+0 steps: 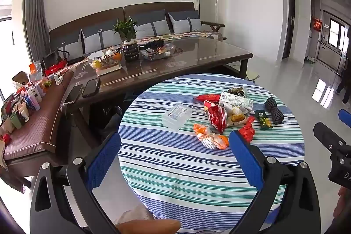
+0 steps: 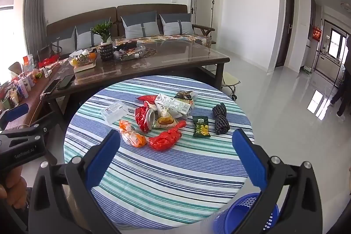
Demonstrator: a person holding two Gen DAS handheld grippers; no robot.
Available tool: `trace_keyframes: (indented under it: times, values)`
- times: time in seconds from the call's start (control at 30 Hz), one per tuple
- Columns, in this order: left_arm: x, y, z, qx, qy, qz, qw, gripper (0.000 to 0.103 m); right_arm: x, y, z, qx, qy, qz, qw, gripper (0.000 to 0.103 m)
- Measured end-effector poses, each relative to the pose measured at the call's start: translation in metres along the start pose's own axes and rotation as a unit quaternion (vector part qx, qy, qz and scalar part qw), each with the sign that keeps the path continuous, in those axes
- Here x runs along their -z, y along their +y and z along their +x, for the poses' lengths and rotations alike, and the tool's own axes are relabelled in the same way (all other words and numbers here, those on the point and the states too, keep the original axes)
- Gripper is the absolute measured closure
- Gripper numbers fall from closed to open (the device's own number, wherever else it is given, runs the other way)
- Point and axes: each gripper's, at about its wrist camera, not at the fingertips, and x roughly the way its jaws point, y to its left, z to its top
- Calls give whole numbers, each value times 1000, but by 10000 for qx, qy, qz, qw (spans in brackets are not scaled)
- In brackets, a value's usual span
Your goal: Collect trash
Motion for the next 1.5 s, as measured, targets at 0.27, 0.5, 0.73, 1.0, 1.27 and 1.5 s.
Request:
trace_keyframes:
  times: [0.27, 0.5, 0.73, 1.0, 1.27, 1.5]
  values:
    - [2, 4, 2, -2, 4, 0, 10000, 5, 0, 0, 0, 0, -2, -6, 10000, 5]
    - [2, 4, 2, -8, 1, 3, 10000, 5, 0, 0, 0, 6, 1, -11, 10000, 5]
    - [1, 3, 0, -12, -1, 5, 10000, 5, 0, 0, 0, 1, -2, -10, 10000, 5]
    - [1, 2, 0, -15, -2, 10, 10000, 5, 0, 0, 0, 3, -2, -15, 10000, 5]
    - [1, 2, 1, -21, -2, 17, 10000, 5, 0, 0, -1, 10, -3, -12, 10000, 5]
    - [3, 3, -1, -23, 0, 18, 10000, 5, 0, -1, -1, 6, 3, -14, 10000, 5]
